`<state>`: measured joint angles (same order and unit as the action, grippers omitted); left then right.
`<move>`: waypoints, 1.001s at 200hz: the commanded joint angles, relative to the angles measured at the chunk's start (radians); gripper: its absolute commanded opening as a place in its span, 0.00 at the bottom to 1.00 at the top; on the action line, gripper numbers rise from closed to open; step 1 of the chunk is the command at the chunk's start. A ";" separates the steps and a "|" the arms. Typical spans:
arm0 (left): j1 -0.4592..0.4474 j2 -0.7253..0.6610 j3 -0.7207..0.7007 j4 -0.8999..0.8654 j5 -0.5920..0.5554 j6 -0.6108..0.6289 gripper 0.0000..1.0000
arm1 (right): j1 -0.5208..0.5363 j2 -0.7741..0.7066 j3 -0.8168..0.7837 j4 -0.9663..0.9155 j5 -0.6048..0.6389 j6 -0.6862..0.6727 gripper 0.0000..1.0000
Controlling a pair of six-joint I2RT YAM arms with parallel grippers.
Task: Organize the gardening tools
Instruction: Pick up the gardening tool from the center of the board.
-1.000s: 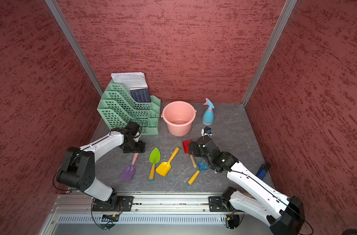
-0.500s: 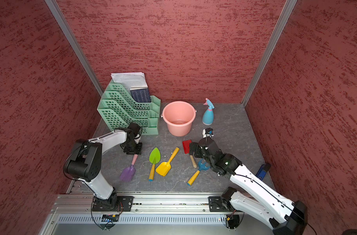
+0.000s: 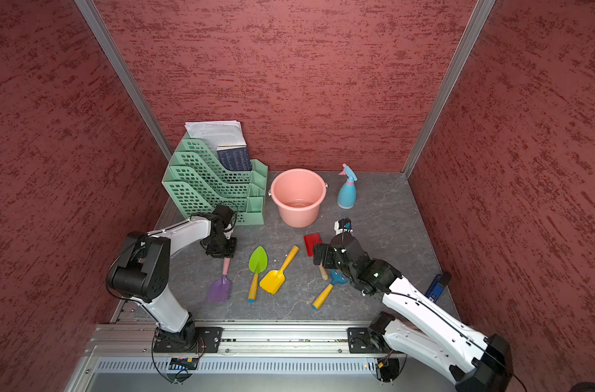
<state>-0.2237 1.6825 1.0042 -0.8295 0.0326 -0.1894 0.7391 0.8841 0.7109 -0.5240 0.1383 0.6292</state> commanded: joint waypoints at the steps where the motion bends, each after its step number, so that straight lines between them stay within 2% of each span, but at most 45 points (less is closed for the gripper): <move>1: -0.005 -0.144 -0.025 0.018 0.063 -0.119 0.00 | 0.033 -0.003 -0.044 0.161 -0.157 -0.061 0.98; 43: -0.067 -0.411 -0.020 0.031 0.109 -0.315 0.00 | 0.110 0.033 -0.052 0.250 -0.198 -0.098 0.99; 74: -0.110 -0.536 0.037 0.046 0.115 -0.511 0.00 | 0.176 0.062 -0.045 0.342 -0.188 -0.106 0.98; 128: -0.208 -0.713 -0.042 0.201 -0.015 -0.951 0.00 | 0.304 0.121 0.025 0.448 -0.098 -0.167 0.98; 200: -0.323 -0.789 -0.077 0.217 -0.205 -1.196 0.00 | 0.348 0.167 0.048 0.584 -0.061 -0.191 0.98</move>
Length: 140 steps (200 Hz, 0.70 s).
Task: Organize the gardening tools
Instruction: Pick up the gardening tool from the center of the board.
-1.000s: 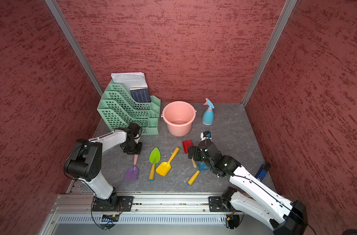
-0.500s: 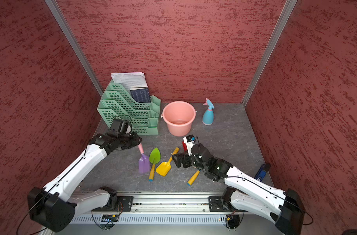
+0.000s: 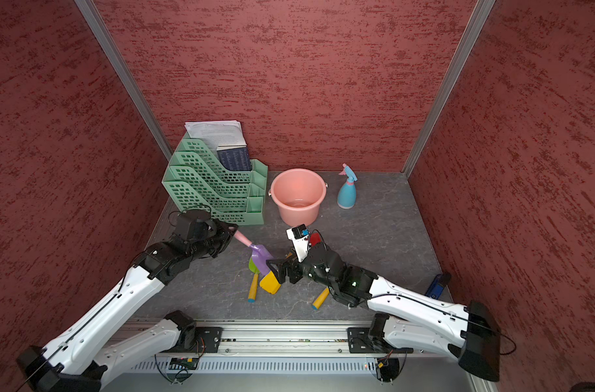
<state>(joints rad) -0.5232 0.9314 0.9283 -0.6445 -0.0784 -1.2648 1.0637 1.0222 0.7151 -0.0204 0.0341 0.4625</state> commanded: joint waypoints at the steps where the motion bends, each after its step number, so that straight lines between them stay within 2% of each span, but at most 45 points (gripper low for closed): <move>1: -0.024 -0.039 -0.002 0.032 -0.096 -0.125 0.00 | 0.023 0.032 0.045 0.081 0.044 -0.025 0.98; 40: -0.041 -0.091 -0.002 0.032 -0.154 -0.187 0.00 | 0.043 0.061 0.065 0.101 0.110 -0.040 0.98; 89: -0.068 -0.128 -0.005 0.027 -0.173 -0.239 0.00 | 0.047 0.058 0.042 0.198 0.183 -0.041 0.98; 140: -0.100 -0.150 -0.010 0.052 -0.207 -0.263 0.00 | 0.047 0.124 0.061 0.251 0.145 -0.030 0.82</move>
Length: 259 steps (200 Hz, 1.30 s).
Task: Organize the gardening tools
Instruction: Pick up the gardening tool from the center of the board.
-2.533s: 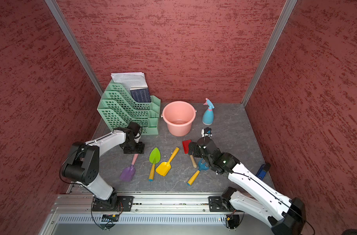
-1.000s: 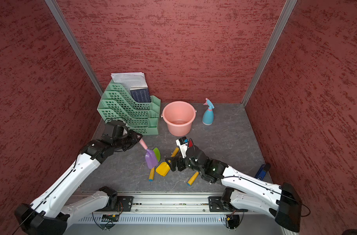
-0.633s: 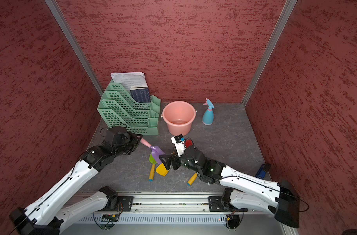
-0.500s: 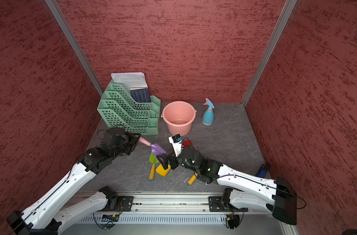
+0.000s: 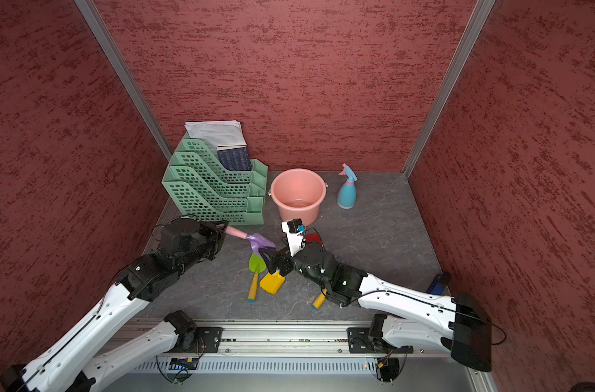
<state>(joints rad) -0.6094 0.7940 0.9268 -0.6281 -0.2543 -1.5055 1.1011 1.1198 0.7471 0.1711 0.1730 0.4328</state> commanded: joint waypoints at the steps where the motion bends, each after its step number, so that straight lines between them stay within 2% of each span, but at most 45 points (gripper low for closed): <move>1: -0.014 -0.012 -0.007 0.035 -0.031 -0.023 0.00 | 0.009 0.027 0.028 0.061 0.007 0.000 0.82; 32: -0.035 -0.022 -0.012 0.023 -0.050 -0.034 0.00 | 0.010 0.031 0.007 0.127 0.028 0.007 0.63; 55: -0.048 -0.034 -0.024 0.028 -0.057 -0.047 0.00 | 0.010 0.033 0.000 0.156 0.033 0.004 0.57; 87: -0.056 -0.032 -0.028 0.048 -0.057 -0.052 0.00 | 0.010 0.080 0.037 0.131 -0.002 0.006 0.54; 113: -0.061 -0.026 -0.030 0.062 -0.056 -0.059 0.00 | 0.011 0.101 0.046 0.128 -0.007 0.012 0.44; 130: -0.065 -0.026 -0.029 0.065 -0.056 -0.059 0.00 | 0.010 0.097 0.044 0.127 0.004 0.015 0.33; 160: -0.067 -0.027 -0.035 0.066 -0.045 -0.053 0.00 | 0.010 0.076 0.031 0.124 0.025 0.015 0.00; 171: -0.069 -0.030 -0.042 0.072 -0.041 -0.047 0.00 | 0.010 0.064 0.029 0.110 0.032 0.014 0.00; 198: -0.069 -0.038 -0.049 0.076 -0.027 0.003 0.56 | 0.011 0.027 0.045 0.027 0.044 -0.004 0.00; 212: -0.066 -0.036 -0.031 0.060 -0.015 0.080 0.73 | 0.010 -0.002 0.077 -0.081 0.065 -0.016 0.00; 231: -0.058 -0.013 0.052 -0.008 0.010 0.268 0.97 | 0.010 -0.038 0.141 -0.289 0.098 -0.032 0.00; 235: -0.057 -0.005 0.078 -0.023 0.014 0.319 1.00 | 0.010 -0.044 0.157 -0.336 0.103 -0.033 0.00; 259: -0.058 0.057 0.214 -0.098 0.074 0.626 1.00 | 0.009 -0.064 0.268 -0.610 0.108 -0.050 0.00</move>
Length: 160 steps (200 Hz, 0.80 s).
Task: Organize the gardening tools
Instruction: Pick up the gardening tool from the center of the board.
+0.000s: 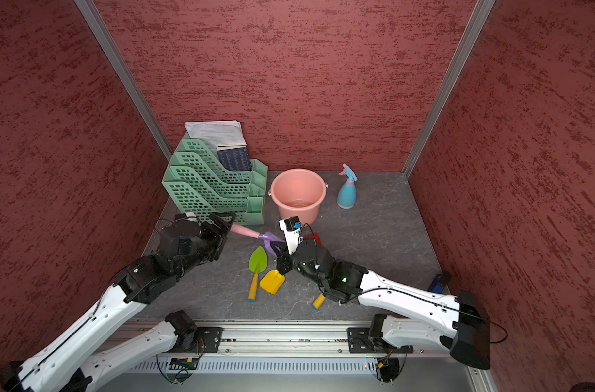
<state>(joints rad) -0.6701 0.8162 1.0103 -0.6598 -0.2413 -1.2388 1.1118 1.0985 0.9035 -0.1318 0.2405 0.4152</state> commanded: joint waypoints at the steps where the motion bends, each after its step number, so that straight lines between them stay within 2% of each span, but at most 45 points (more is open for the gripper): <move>1: 0.002 0.037 0.135 -0.068 0.066 0.374 1.00 | -0.001 -0.043 0.118 -0.318 0.039 -0.034 0.00; 40: -0.008 0.123 0.244 -0.145 0.303 0.882 1.00 | -0.003 -0.007 0.369 -0.704 -0.040 -0.071 0.00; 68: -0.052 0.106 0.226 -0.166 0.381 1.116 1.00 | -0.009 0.060 0.576 -0.942 -0.111 -0.100 0.00; 87: -0.090 0.103 0.224 -0.192 0.404 1.222 0.98 | -0.029 0.103 0.703 -1.056 -0.194 -0.126 0.00; 116: -0.136 0.097 0.228 -0.207 0.459 1.321 0.90 | -0.048 0.187 0.870 -1.216 -0.279 -0.185 0.00; 160: -0.173 0.115 0.250 -0.192 0.605 1.376 0.77 | -0.066 0.254 0.943 -1.293 -0.431 -0.276 0.00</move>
<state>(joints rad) -0.8185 0.9260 1.2362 -0.8536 0.2550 0.0525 1.0618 1.3300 1.8111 -1.3315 -0.0654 0.2119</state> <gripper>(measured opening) 0.810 0.086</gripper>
